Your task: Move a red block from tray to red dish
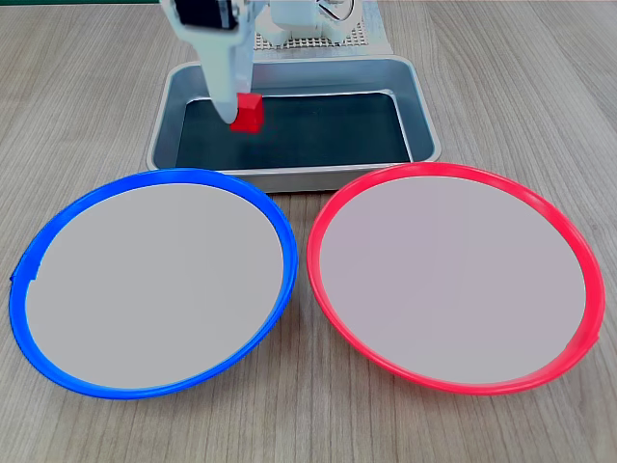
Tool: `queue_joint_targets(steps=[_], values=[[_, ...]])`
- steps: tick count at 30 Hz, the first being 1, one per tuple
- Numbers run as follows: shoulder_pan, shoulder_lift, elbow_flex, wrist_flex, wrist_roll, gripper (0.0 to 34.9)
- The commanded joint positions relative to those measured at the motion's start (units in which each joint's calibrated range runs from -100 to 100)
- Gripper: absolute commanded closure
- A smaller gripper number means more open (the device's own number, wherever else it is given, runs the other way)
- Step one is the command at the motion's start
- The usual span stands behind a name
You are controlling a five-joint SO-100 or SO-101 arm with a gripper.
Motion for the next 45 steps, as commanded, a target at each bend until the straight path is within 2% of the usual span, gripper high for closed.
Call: queue_joint_targets(steps=[1, 4, 8, 14, 17, 18, 19, 20, 21, 22, 24, 27, 29, 32, 36, 41, 45], values=[[-5.46, -0.3, -17.42, 4.67, -3.42, 34.7], [-8.76, 3.02, -24.61, 1.28, -5.67, 34.7], [-13.84, 8.4, -28.8, -8.79, -7.52, 34.7], [-20.61, 14.79, -21.33, -28.68, -5.42, 34.7], [-22.4, 15.9, -17.06, -34.21, -3.61, 34.1], [-23.34, 16.07, -14.32, -36.93, -2.49, 28.0], [-23.91, 15.99, -12.23, -38.42, -1.51, 19.9], [-24.19, 15.73, -11.05, -39.0, -0.88, 15.4], [-24.38, 15.13, -9.68, -39.66, -0.39, 13.3], [-24.38, 14.79, -9.14, -40.07, -0.34, 13.1], [-24.1, 13.34, -7.59, -41.14, -0.1, 13.3], [-21.93, 5.15, -0.58, -45.43, -0.05, 16.8], [-20.61, -0.47, 4.61, -49.56, -0.1, 22.0], [-17.13, -17.62, 18.72, -58.64, -0.68, 34.6], [-14.5, -35.44, 31.01, -59.55, -1.51, 34.7], [-10.54, -56.76, 48.49, -49.81, -1.42, 34.7], [-11.77, -68.79, 59.41, -43.29, -1.61, 34.7]])
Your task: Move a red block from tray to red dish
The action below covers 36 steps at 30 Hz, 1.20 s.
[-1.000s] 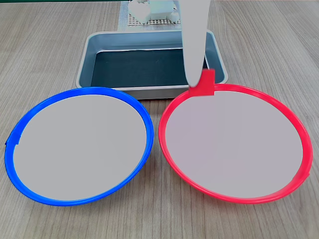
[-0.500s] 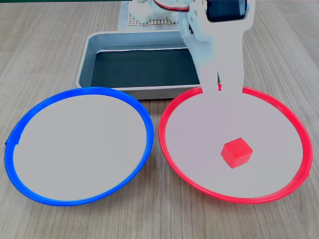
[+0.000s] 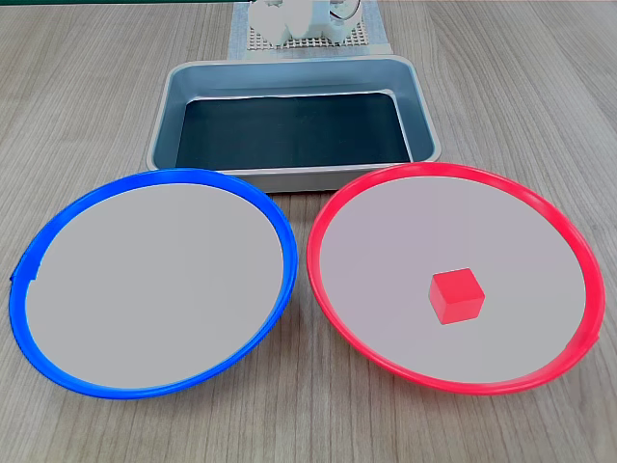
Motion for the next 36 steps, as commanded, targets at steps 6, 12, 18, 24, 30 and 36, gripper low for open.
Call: queue_joint_targets(steps=[6, 12, 18, 24, 30, 36], values=[[0.22, -18.24, 14.79, 11.2, -0.49, 34.7], [0.22, -25.06, 14.79, 22.1, -1.66, 34.7], [1.35, -27.79, 14.79, 25.48, -2.0, 34.7], [1.07, -27.79, 14.79, 25.48, -1.81, 34.6], [1.07, -27.79, 14.79, 25.48, -1.81, 34.6], [1.07, -27.79, 14.79, 25.48, -1.81, 34.6]])
